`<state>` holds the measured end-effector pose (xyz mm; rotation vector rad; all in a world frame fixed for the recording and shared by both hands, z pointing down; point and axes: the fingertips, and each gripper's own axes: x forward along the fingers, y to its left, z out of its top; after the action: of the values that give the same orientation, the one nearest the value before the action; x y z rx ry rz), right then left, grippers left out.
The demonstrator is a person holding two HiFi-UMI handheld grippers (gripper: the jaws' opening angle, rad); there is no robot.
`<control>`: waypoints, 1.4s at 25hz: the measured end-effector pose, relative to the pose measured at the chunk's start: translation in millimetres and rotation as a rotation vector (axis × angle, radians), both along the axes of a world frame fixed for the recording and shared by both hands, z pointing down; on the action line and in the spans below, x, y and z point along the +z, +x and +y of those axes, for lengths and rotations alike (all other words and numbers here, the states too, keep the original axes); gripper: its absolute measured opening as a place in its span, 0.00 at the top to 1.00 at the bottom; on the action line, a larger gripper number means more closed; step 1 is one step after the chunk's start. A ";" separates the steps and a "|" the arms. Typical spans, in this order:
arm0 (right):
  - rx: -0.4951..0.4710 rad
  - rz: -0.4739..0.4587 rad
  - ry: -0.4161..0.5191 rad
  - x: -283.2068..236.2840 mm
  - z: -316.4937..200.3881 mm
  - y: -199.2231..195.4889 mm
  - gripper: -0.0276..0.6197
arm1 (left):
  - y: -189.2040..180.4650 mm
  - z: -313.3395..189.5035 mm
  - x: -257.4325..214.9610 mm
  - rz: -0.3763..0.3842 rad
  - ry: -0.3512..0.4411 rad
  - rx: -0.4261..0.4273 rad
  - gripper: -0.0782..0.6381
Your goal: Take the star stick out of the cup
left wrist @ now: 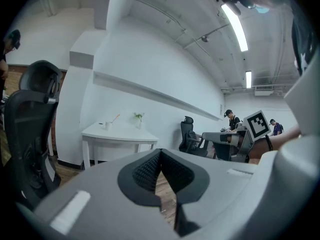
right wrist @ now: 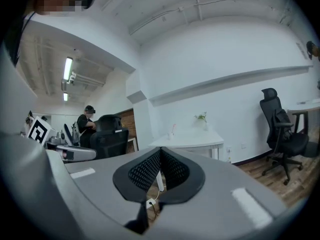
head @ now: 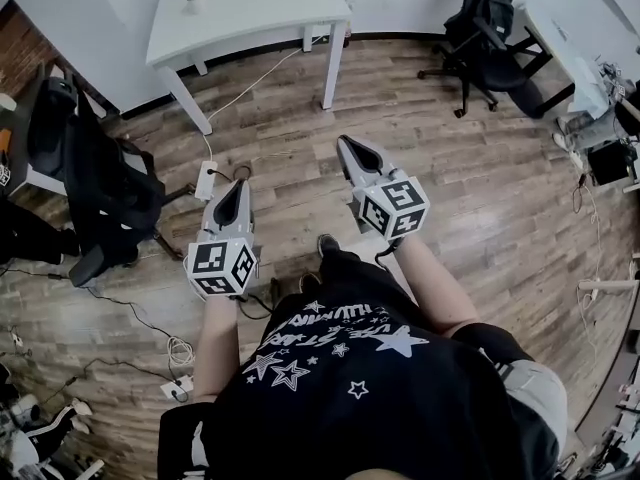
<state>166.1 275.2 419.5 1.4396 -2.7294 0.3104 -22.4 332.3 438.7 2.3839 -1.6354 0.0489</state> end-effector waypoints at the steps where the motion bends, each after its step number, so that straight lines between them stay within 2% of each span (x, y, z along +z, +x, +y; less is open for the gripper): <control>1: 0.000 -0.006 0.001 -0.6 -2.4 -0.8 0.93 | -0.9 -1.3 0.2 -0.002 -0.001 0.001 0.89; 8: 0.027 -0.012 -0.052 18.2 -26.5 2.7 0.93 | -3.8 -20.1 10.6 0.007 -0.028 -0.007 0.89; 14: 0.028 -0.035 -0.065 29.3 -74.8 4.5 0.93 | -10.6 -61.5 14.9 -0.012 -0.037 -0.027 0.89; 19: 0.036 -0.073 -0.111 41.0 -138.9 1.8 0.93 | -17.4 -117.7 13.1 -0.027 -0.045 -0.048 0.89; 23: 0.019 -0.080 -0.115 42.7 -196.9 -7.3 0.93 | -23.7 -168.8 7.5 -0.043 -0.031 -0.059 0.89; 35: -0.072 -0.075 -0.098 33.2 -355.3 -36.5 0.93 | -56.0 -306.6 1.6 -0.041 -0.039 -0.172 0.89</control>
<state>129.5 -80.1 452.8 1.3294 -2.7730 0.4966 -78.4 25.8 440.3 2.2184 -1.8346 0.0979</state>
